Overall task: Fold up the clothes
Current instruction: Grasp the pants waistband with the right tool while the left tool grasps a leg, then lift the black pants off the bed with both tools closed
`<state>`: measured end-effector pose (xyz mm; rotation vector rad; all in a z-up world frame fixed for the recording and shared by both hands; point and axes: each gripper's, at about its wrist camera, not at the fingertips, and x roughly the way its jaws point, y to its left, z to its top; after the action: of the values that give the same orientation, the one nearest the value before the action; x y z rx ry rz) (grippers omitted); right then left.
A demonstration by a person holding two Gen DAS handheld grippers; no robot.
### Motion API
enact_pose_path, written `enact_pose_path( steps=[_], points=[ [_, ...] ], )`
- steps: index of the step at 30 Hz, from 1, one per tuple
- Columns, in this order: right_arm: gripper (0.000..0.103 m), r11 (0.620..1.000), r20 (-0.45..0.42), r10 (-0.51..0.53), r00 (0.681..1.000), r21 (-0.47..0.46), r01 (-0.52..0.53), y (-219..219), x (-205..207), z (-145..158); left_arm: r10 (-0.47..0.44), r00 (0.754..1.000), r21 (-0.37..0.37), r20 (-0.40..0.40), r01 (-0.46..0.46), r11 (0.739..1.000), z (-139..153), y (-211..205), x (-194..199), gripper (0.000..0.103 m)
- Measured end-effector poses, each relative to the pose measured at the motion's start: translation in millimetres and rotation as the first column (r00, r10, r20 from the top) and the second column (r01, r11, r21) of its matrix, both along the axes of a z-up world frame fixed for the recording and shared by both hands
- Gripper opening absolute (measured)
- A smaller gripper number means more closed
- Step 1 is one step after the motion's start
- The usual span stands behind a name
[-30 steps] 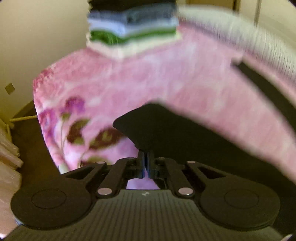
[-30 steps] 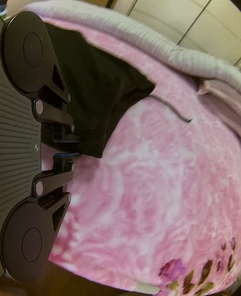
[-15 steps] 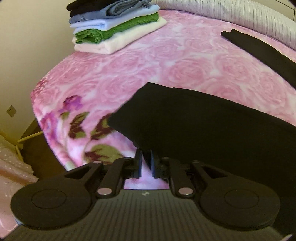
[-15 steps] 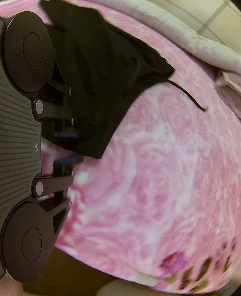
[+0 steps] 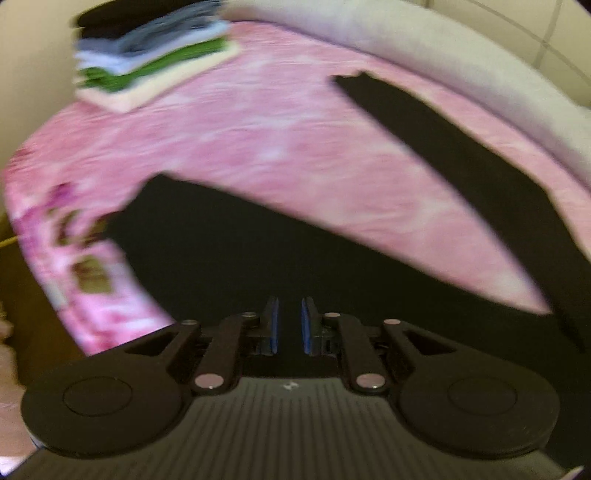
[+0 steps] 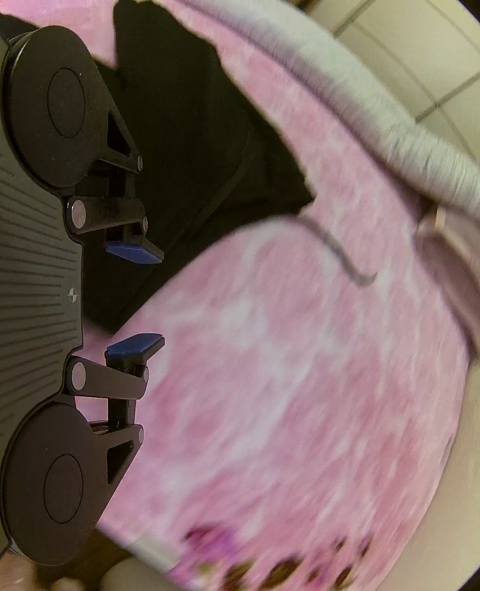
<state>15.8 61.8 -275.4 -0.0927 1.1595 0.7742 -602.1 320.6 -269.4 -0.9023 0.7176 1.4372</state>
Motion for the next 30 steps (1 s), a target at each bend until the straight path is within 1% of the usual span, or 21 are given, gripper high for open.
enact_pose_path(
  steps=[1, 2, 5, 6, 8, 10, 14, 16, 18, 20, 22, 24, 27, 29, 30],
  points=[
    [0.044, 1.000, 0.004, 0.022, 1.000, 0.022, -0.022, 10.6, 3.0, 2.6, -0.026, 0.999, 0.005, 0.026, 0.026, 1.000, 1.6, 8.4, 12.7, 0.011],
    [0.040, 0.998, 0.008, 0.042, 0.999, 0.035, -0.042, 21.2, 5.6, 3.6, -0.047, 0.998, 0.010, 0.050, 0.047, 0.999, 2.5, 16.7, 22.2, 0.011],
    [0.028, 0.995, 0.008, 0.087, 0.996, 0.042, -0.088, 49.1, 10.9, -0.7, -0.112, 0.985, 0.014, 0.128, 0.112, 0.994, 0.1, 46.6, 53.2, 0.011],
    [0.027, 0.996, 0.007, 0.087, 0.996, 0.034, -0.087, 56.0, 11.9, -3.4, -0.135, 0.980, 0.013, 0.148, 0.134, 0.991, -1.6, 57.0, 63.0, 0.011],
    [0.025, 0.997, -0.003, 0.065, 0.998, 0.033, -0.065, 63.6, 15.3, -7.2, -0.172, 0.969, -0.002, 0.176, 0.175, 0.985, -6.1, 74.9, 82.7, 0.010],
    [0.024, 0.999, -0.019, 0.036, 0.999, 0.039, -0.035, 70.0, 20.1, -10.2, -0.213, 0.955, -0.022, 0.207, 0.223, 0.975, -9.8, 89.7, 102.4, 0.010],
    [0.024, 0.994, -0.086, -0.060, 0.995, 0.087, 0.068, 72.4, 43.1, -13.6, -0.296, 0.930, -0.048, 0.218, 0.313, 0.948, -15.8, 104.7, 141.2, 0.010],
    [0.024, 0.989, -0.124, -0.102, 0.987, 0.091, 0.114, 73.4, 57.5, -15.5, -0.339, 0.910, -0.062, 0.240, 0.363, 0.930, -17.1, 107.6, 162.1, 0.010],
    [0.024, 0.989, -0.137, -0.125, 0.983, 0.058, 0.134, 73.4, 69.1, -17.9, -0.381, 0.892, -0.077, 0.244, 0.410, 0.909, -18.2, 109.2, 187.9, 0.010],
    [0.024, 0.992, -0.133, -0.121, 0.984, 0.011, 0.124, 73.4, 81.5, -23.7, -0.414, 0.877, -0.088, 0.243, 0.445, 0.891, -19.6, 106.8, 218.2, 0.010],
    [0.024, 0.994, -0.131, -0.109, 0.985, -0.032, 0.106, 73.8, 93.0, -31.8, -0.445, 0.862, -0.116, 0.243, 0.482, 0.869, -20.9, 103.2, 253.2, 0.010],
    [0.024, 0.994, -0.147, -0.092, 0.985, -0.064, 0.083, 74.9, 105.3, -43.7, -0.477, 0.846, -0.139, 0.239, 0.516, 0.845, -21.9, 96.3, 290.2, 0.010],
    [0.024, 0.995, -0.167, -0.077, 0.983, -0.078, 0.065, 83.0, 132.1, -54.6, -0.541, 0.800, -0.146, 0.260, 0.586, 0.797, -23.4, 80.9, 352.1, 0.010],
    [0.024, 0.997, -0.175, -0.072, 0.982, -0.053, 0.064, 90.4, 155.6, -54.7, -0.574, 0.771, -0.142, 0.277, 0.624, 0.769, -24.9, 70.1, 391.5, 0.010],
    [0.024, 0.997, -0.182, -0.073, 0.981, -0.039, 0.067, 94.9, 170.2, -54.1, -0.581, 0.760, -0.144, 0.291, 0.636, 0.759, -25.9, 67.8, 410.6, 0.010]
  ],
)
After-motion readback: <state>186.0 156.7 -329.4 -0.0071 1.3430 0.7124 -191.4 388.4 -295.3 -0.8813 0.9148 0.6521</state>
